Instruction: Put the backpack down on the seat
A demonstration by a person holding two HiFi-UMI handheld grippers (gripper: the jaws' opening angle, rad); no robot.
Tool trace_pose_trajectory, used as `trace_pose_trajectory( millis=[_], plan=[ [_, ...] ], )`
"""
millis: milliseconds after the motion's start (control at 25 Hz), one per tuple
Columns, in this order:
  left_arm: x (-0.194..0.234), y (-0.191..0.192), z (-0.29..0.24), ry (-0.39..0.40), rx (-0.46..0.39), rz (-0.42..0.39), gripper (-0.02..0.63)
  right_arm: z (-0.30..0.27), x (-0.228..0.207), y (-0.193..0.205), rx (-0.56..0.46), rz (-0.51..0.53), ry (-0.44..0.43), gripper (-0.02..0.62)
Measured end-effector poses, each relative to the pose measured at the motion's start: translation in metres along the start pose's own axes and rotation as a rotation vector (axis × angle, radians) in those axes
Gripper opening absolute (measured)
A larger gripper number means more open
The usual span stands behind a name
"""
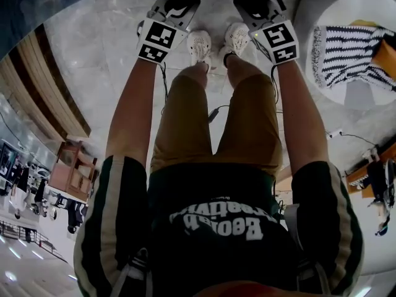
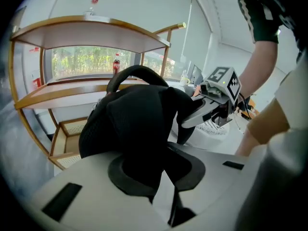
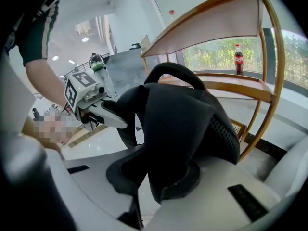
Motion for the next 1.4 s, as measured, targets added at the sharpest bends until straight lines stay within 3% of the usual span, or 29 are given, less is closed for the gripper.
trace_pose_trajectory(
  millis=[400,680,1040,1200,1400],
  plan=[
    [-0.033,-0.070,0.068,0.031,-0.035,-0.009,0.080,0.062,0.054,-0.078,-0.042,-0.037,-0.014,0.067],
    [-0.036,-0.140,0.117,0.046,-0.059,-0.067,0.080,0.112,0.068,-0.154,-0.062,0.035,-0.009,0.066],
    [-0.084,-0.254,0.233,0.097,-0.124,-0.140,0.080,0.227,0.136,-0.268,-0.129,0.130,0.027,0.066],
    [-0.108,-0.319,0.280,0.100,-0.198,-0.166,0.081,0.283,0.163,-0.321,-0.208,0.118,0.077,0.066],
    [-0.120,-0.401,0.333,0.065,-0.317,-0.217,0.081,0.335,0.184,-0.395,-0.344,0.225,0.115,0.066]
  ],
)
Point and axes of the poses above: the fingertips, and each gripper's own axes: z backward along the fingers, x to its left, y out of its underside, the point moved 5 cm from there along z, backward along the fingers, and after that the axes turned 5 degrees about -x, right-handed, at the moved point
